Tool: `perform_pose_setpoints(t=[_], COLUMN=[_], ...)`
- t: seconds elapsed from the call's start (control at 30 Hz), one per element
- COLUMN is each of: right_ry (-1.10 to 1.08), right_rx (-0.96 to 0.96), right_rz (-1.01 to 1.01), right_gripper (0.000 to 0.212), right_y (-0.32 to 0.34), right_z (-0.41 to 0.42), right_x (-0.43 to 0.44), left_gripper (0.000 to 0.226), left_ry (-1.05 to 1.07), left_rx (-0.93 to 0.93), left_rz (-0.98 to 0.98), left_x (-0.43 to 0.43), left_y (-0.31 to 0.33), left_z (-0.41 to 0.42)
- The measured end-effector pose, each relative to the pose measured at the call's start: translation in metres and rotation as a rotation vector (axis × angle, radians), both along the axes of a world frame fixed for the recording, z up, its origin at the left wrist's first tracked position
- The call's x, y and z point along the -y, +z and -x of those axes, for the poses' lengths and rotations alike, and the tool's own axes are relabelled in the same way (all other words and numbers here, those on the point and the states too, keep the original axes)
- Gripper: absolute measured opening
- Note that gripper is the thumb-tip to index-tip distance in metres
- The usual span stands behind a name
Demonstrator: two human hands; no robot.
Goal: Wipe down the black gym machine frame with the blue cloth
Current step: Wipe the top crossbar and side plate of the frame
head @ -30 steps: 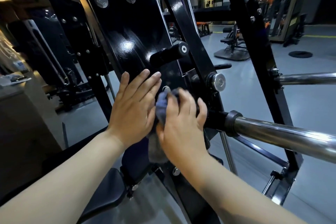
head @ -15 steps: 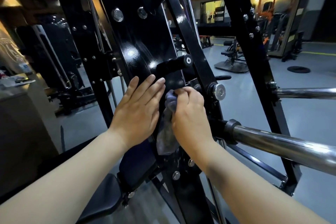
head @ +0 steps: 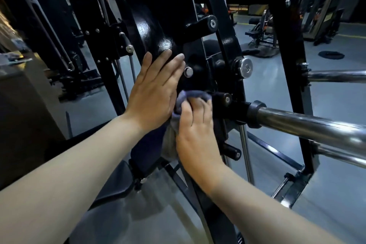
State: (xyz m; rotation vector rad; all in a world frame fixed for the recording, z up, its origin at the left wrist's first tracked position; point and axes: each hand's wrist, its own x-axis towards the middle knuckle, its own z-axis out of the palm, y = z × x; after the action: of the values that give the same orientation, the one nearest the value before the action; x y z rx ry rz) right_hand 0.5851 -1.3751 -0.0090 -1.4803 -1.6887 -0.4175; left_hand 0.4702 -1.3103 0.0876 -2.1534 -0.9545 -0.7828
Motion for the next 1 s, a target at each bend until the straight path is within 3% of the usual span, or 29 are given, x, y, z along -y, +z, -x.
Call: perform_pose_setpoints(t=[0.17, 0.33, 0.43, 0.57, 0.7, 0.87, 1.0], right_ry=[0.171, 0.074, 0.194, 0.26, 0.148, -0.007, 0.162], right_rx=[-0.215, -0.704, -0.654, -0.509, -0.661, -0.919, -0.722], right_rz=[0.068, 0.191, 0.112, 0.072, 0.134, 0.173, 0.142], right_gripper=[0.055, 0.051, 0.054, 0.052, 0.055, 0.044, 0.052], right_y=[-0.056, -0.016, -0.004, -0.042, -0.072, -0.039, -0.03], right_z=[-0.021, -0.005, 0.009, -0.009, -0.025, -0.002, 0.014], right_x=[0.018, 0.014, 0.02, 0.022, 0.03, 0.021, 0.031], left_gripper=[0.049, 0.056, 0.056, 0.048, 0.052, 0.05, 0.053], left_ry=[-0.063, -0.053, -0.066, -0.115, -0.122, -0.122, -0.13], left_rx=[0.108, 0.14, 0.125, 0.082, 0.049, 0.001, -0.038], left_rz=[-0.004, -0.012, 0.014, 0.033, 0.005, -0.006, 0.033], left_x=[0.0, 0.006, 0.009, 0.012, 0.016, 0.018, 0.02], left_y=[-0.014, -0.024, -0.033, -0.045, -0.065, -0.076, -0.075], left_z=[-0.002, -0.008, -0.008, -0.008, -0.006, -0.002, 0.002])
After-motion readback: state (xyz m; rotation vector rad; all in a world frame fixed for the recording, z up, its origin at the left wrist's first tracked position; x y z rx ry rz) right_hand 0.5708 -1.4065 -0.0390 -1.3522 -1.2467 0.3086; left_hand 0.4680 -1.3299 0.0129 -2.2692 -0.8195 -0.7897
